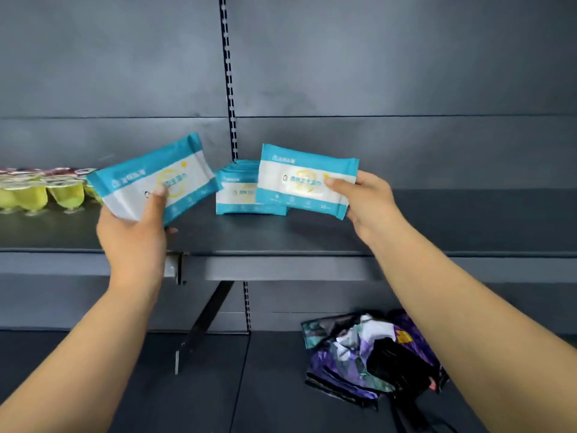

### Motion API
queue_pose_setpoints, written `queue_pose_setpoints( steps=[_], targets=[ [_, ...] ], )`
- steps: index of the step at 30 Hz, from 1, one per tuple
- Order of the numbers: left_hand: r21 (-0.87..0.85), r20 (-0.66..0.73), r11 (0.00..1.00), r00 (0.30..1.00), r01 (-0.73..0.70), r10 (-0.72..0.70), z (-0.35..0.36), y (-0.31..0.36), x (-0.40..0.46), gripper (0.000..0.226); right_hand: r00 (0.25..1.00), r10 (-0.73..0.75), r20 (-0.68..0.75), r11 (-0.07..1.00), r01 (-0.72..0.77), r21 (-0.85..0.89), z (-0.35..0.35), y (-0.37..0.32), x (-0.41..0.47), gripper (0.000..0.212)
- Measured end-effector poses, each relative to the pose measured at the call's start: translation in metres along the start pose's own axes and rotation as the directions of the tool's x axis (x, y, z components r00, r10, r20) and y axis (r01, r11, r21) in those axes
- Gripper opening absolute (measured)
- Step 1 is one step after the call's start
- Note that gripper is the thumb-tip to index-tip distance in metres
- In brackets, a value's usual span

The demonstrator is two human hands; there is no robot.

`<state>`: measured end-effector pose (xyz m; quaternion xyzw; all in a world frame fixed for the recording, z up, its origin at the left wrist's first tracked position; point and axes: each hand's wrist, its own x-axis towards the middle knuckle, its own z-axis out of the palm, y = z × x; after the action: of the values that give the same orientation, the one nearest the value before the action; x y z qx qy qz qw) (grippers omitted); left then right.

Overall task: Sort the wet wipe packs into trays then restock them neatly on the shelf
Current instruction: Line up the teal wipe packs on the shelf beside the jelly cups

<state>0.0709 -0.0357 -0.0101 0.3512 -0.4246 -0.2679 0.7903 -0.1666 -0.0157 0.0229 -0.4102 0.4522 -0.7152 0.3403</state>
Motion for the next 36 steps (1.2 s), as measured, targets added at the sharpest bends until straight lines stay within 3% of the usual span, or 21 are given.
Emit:
queue_pose_setpoints(
  steps=[4, 6, 11, 17, 21, 23, 25, 28, 31, 34, 36],
  targets=[
    [0.035, -0.070, 0.999, 0.997, -0.010, 0.013, 0.000, -0.023, 0.032, 0.026, 0.994, 0.087, 0.058, 0.985, -0.078, -0.151, 0.053, 0.027, 0.038, 0.022],
    [0.054, -0.028, 0.998, 1.000, -0.007, 0.009, 0.000, -0.033, 0.037, 0.012, 0.992, 0.111, 0.067, 0.970, -0.093, -0.225, 0.071, 0.039, 0.050, 0.022],
    [0.109, 0.032, 0.994, 0.999, -0.033, 0.030, -0.003, -0.042, 0.039, 0.017, 0.993, 0.083, 0.081, 0.914, -0.043, -0.403, 0.081, 0.055, 0.067, 0.028],
    [0.173, 0.048, 0.984, 0.998, -0.048, 0.040, -0.006, -0.047, 0.041, 0.013, 0.998, -0.052, 0.038, 0.757, 0.064, -0.650, 0.085, 0.063, 0.078, 0.038],
    [0.177, 0.064, 0.984, 0.998, -0.025, 0.014, -0.005, -0.047, 0.041, 0.016, 0.992, -0.109, -0.062, 0.603, 0.017, -0.797, 0.083, 0.059, 0.070, 0.046],
    [0.139, 0.105, 0.990, 0.994, -0.023, 0.008, -0.006, -0.045, 0.041, 0.011, 0.966, -0.236, -0.106, 0.677, 0.085, -0.731, 0.085, 0.049, 0.061, 0.045],
    [0.105, 0.180, 0.994, 0.984, -0.031, 0.012, -0.006, -0.042, 0.043, 0.013, 0.968, -0.246, -0.058, 0.816, 0.175, -0.551, 0.093, 0.036, 0.046, 0.031],
    [0.099, 0.341, 0.991, 0.939, -0.089, 0.050, -0.004, -0.032, 0.040, 0.012, 0.969, 0.012, 0.249, 0.960, 0.058, -0.275, 0.103, 0.018, 0.015, 0.010],
    [0.122, 0.406, 0.984, 0.911, -0.131, 0.071, 0.004, -0.029, 0.034, 0.010, 0.881, 0.147, 0.450, 0.955, -0.008, -0.296, 0.099, 0.011, 0.000, 0.007],
    [0.255, 0.400, 0.950, 0.914, -0.181, 0.067, 0.012, -0.031, 0.030, 0.033, 0.933, 0.109, 0.343, 0.933, 0.024, -0.360, 0.087, 0.007, 0.002, 0.009],
    [0.308, 0.339, 0.917, 0.930, -0.254, 0.144, 0.011, -0.035, 0.026, 0.049, 0.963, 0.104, 0.247, 0.946, -0.018, -0.324, 0.077, 0.009, 0.009, 0.010]
  ],
)
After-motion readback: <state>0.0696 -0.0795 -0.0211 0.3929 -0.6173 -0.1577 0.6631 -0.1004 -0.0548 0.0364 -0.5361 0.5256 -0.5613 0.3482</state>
